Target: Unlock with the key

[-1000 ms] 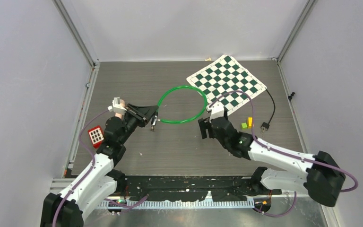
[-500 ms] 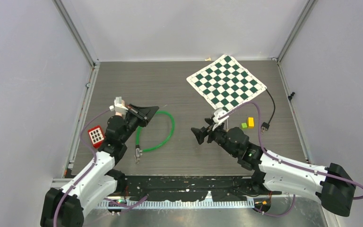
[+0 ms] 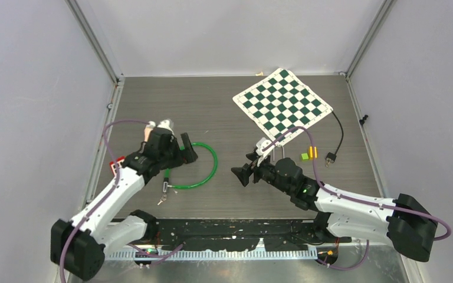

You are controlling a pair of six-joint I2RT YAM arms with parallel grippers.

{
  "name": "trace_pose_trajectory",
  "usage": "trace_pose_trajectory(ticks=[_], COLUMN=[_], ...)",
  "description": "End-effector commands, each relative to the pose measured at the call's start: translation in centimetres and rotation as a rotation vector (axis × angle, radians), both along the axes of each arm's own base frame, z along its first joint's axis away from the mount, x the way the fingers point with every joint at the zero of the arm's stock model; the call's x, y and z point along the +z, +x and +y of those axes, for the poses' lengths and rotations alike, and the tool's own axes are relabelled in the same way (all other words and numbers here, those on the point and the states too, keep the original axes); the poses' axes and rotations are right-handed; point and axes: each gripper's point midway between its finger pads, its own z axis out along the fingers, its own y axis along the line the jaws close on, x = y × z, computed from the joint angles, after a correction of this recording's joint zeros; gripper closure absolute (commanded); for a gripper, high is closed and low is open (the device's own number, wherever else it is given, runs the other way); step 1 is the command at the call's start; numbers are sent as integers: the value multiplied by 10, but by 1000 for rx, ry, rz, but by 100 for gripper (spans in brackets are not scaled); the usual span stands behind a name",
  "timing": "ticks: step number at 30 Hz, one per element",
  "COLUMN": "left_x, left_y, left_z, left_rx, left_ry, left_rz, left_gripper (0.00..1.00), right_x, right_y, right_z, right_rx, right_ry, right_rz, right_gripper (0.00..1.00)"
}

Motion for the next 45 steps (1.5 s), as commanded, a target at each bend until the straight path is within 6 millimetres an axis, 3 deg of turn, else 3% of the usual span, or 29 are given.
trace_pose_trajectory(ticks=[1,9,15,19,23,26,29,32,33,35,37,39,42,45], left_x=[-53,-89,-112,-122,-127,-115,-90,-58,-51,-41,-34,-32,-29,-40], left_y=[-53,-55,-53,-53,-39,-24,-2,27,35,47,54,54,45,30], left_z=[-3,-54,-68,-82,-99,-130,-172,-211,-219,-220,-206,-184,-152,-125], left_rx=[-266,-547,-663,-700,-696,-684,-640,-561,-523,-461,-391,-318,-211,-105], left_ry=[281,450,572,578,572,486,352,220,185,163,175,189,145,84], left_rz=[242,316,381,404,412,397,357,282,267,245,224,208,195,211], left_gripper=[7,8,15,32,64,92,96,88,80,51,26,12,7,8], right_x=[11,6,5,7,10,12,16,21,21,20,19,17,15,7], right_y=[-2,-2,1,3,6,10,11,11,10,9,7,4,2,-1], right_z=[10,0,-14,-23,-32,-42,-52,-56,-55,-54,-52,-50,-48,-37], right_rx=[26,-1,-50,-82,-128,-176,-217,-227,-225,-214,-192,-175,-157,-99], right_ry=[69,67,73,84,101,109,129,141,134,116,99,93,89,56], right_rz=[-13,-15,-27,-35,-41,-46,-54,-64,-61,-57,-54,-49,-48,-33], right_gripper=[18,17,16,16,16,16,16,16,16,15,16,16,16,16])
